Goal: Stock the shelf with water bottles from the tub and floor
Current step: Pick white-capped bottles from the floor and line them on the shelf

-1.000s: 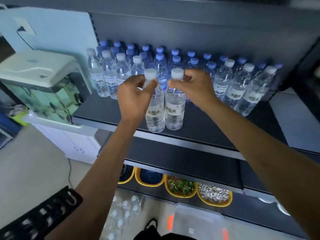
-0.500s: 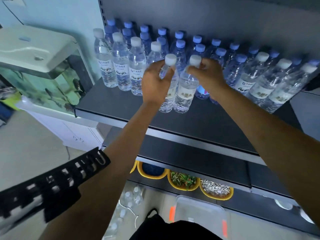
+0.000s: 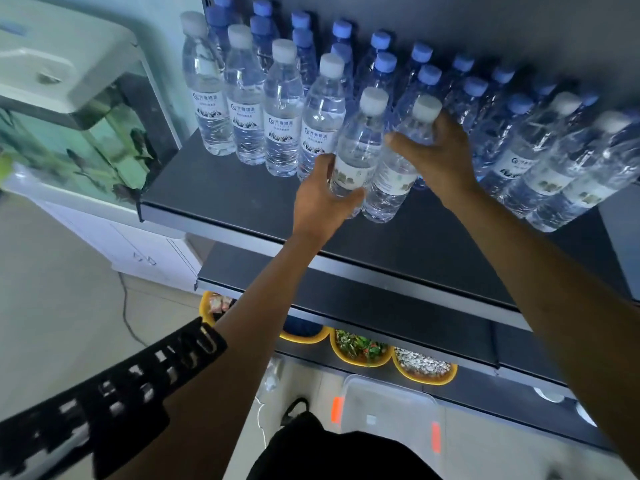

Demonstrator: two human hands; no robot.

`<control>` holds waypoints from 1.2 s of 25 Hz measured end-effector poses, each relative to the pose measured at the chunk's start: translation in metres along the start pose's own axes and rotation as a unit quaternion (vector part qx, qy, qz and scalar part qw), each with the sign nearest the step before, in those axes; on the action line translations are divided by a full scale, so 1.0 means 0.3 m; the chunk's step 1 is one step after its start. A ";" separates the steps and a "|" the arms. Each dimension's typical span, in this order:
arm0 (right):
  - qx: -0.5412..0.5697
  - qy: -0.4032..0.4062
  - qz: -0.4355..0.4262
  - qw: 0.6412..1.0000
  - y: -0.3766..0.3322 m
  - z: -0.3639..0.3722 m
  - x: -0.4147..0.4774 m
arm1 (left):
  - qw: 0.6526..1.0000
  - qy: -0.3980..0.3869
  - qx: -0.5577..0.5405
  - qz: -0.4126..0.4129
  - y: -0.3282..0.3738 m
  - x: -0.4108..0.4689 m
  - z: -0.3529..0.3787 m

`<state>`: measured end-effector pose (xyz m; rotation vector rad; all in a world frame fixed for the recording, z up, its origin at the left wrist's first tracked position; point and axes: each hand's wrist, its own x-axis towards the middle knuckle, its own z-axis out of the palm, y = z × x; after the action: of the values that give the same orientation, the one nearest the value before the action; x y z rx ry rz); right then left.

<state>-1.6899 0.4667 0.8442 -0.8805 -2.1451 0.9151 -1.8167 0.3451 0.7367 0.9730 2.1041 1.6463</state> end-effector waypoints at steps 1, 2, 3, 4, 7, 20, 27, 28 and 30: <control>-0.014 -0.011 0.004 1.000 0.004 -0.011 0.018 | 0.999 -0.029 -0.029 0.002 -0.019 0.006 -0.015; -0.019 -0.024 0.014 0.999 0.011 -0.023 0.030 | 0.997 -0.048 -0.054 0.001 -0.035 0.007 -0.024; -0.015 -0.040 0.028 0.999 0.020 -0.037 0.034 | 0.996 -0.057 -0.069 -0.003 -0.044 0.003 -0.028; -0.010 -0.057 0.040 0.998 0.030 -0.052 0.029 | 0.996 -0.058 -0.074 -0.010 -0.045 -0.005 -0.025; 0.022 -0.082 0.025 0.996 0.060 -0.078 -0.003 | 0.997 -0.033 -0.071 -0.025 -0.043 -0.036 0.001; -0.005 0.082 0.025 0.996 0.043 -0.001 -0.023 | 0.998 0.050 0.038 -0.030 0.015 -0.082 0.093; 0.103 0.034 -0.009 0.994 0.091 -0.049 -0.056 | 0.997 -0.040 -0.021 0.068 -0.039 -0.054 0.046; 0.104 0.034 -0.013 0.994 0.098 -0.046 -0.059 | 0.996 -0.060 -0.042 0.059 -0.042 -0.054 0.047; 0.098 0.041 -0.019 0.994 0.102 -0.037 -0.060 | 0.998 -0.044 -0.020 0.033 -0.028 -0.077 0.064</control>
<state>-1.6614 0.4732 0.8214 -0.7638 -1.9562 1.0331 -1.7910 0.3429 0.7190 1.0932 1.9952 1.6397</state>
